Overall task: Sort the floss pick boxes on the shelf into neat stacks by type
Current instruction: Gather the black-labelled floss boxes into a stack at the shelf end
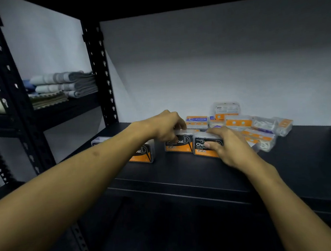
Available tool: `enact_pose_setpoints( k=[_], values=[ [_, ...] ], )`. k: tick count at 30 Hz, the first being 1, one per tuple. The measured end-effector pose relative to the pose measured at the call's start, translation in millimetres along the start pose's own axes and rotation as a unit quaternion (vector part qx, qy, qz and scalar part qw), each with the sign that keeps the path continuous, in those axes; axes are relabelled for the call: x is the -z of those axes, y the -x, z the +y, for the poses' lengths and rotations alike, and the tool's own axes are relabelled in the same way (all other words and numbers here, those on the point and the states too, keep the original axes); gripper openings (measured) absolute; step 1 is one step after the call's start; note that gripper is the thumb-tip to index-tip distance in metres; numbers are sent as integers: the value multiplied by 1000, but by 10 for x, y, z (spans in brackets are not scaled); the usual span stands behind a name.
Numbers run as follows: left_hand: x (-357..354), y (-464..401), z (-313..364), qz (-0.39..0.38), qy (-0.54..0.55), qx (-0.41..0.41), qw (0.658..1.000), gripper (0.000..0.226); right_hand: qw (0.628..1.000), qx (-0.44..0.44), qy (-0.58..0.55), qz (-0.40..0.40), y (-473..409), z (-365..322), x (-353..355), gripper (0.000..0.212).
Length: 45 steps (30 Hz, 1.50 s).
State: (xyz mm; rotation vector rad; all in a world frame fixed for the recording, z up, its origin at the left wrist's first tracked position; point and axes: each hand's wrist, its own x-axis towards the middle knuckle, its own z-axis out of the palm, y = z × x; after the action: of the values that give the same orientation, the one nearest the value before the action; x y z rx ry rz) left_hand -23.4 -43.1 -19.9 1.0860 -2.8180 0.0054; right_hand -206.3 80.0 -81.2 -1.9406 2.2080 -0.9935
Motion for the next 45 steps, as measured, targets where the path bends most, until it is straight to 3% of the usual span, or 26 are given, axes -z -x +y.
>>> enact_pose_setpoints(
  k=[11,17,21,25,39,45],
  values=[
    [263,51,-773,-34,87,79,992,52,999,16,-29,-31,-314,-324,-212,53],
    [204,189,-1347,-37,113,130,984,51,998,47,8,-31,-422,-544,-454,52],
    [214,359,-1583,-33,142,114,983,34,993,83,75,-29,-504,-629,-572,42],
    [210,526,-1680,6,158,81,984,18,994,90,46,-50,-621,-678,-615,42],
    [141,793,-1835,23,207,67,976,18,982,14,-16,-186,-694,-1275,-639,81],
    [-16,925,-1845,64,274,85,956,18,968,63,-67,-231,-494,-1332,-662,69]
  ],
)
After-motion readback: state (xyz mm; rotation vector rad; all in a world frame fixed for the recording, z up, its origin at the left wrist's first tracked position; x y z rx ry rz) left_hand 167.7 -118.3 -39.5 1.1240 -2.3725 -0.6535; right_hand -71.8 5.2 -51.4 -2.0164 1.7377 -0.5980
